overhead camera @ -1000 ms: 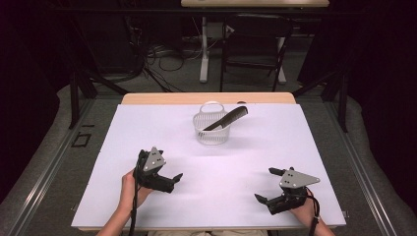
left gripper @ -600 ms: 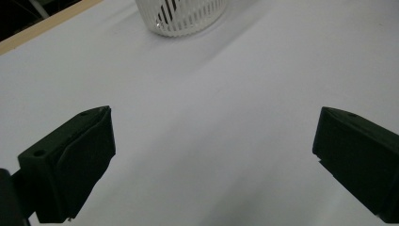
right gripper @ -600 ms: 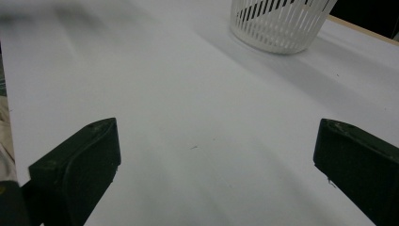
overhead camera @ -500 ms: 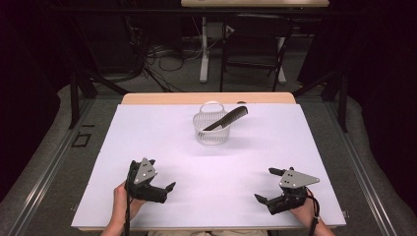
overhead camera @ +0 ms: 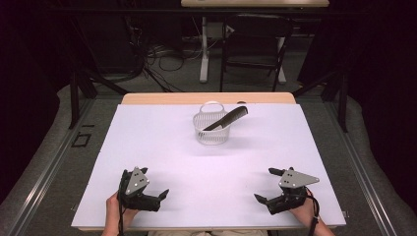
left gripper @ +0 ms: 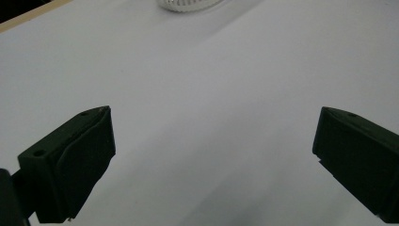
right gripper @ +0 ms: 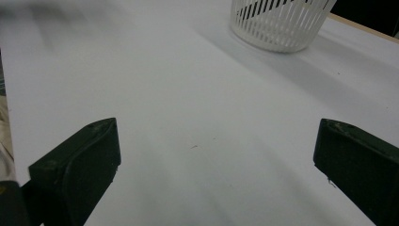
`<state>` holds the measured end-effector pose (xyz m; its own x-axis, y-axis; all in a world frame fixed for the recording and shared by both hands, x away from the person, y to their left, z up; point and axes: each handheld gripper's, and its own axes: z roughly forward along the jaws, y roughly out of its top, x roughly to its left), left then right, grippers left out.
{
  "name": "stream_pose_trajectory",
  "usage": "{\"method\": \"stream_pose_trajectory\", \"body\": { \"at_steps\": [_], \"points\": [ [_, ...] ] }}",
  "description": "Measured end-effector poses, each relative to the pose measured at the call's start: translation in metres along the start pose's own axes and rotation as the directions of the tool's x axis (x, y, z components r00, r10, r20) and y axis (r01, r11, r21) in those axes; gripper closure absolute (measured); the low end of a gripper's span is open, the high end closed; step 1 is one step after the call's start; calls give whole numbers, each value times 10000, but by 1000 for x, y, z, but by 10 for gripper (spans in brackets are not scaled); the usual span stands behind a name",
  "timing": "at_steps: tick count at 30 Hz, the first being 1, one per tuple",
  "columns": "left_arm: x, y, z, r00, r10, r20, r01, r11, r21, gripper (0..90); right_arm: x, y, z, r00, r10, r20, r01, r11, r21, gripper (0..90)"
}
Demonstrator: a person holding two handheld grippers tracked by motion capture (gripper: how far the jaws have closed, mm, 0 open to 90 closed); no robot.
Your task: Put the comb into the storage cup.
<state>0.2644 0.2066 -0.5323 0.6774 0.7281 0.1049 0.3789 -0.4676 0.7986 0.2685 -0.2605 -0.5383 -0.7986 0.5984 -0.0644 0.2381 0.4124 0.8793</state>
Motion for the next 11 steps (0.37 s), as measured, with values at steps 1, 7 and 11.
{"method": "stream_pose_trajectory", "body": {
  "at_steps": [1, 7, 11],
  "points": [
    [0, -2, -1, 10000, -48, -13, 48, 10000, 3, 0, 0, 0, 0, 10000, 12, -9, -12, 10000, 3, 10],
    [4, -6, -6, 9996, -216, -157, 216, 9998, 39, 0, 0, 0, 1, 10000, -1, -3, 1, 10000, 9, 9],
    [5, -7, -6, 9994, -308, -169, 308, 9995, 17, 0, 0, 1, 2, 10000, -74, -42, 74, 10000, 9, 9]
  ]
}}
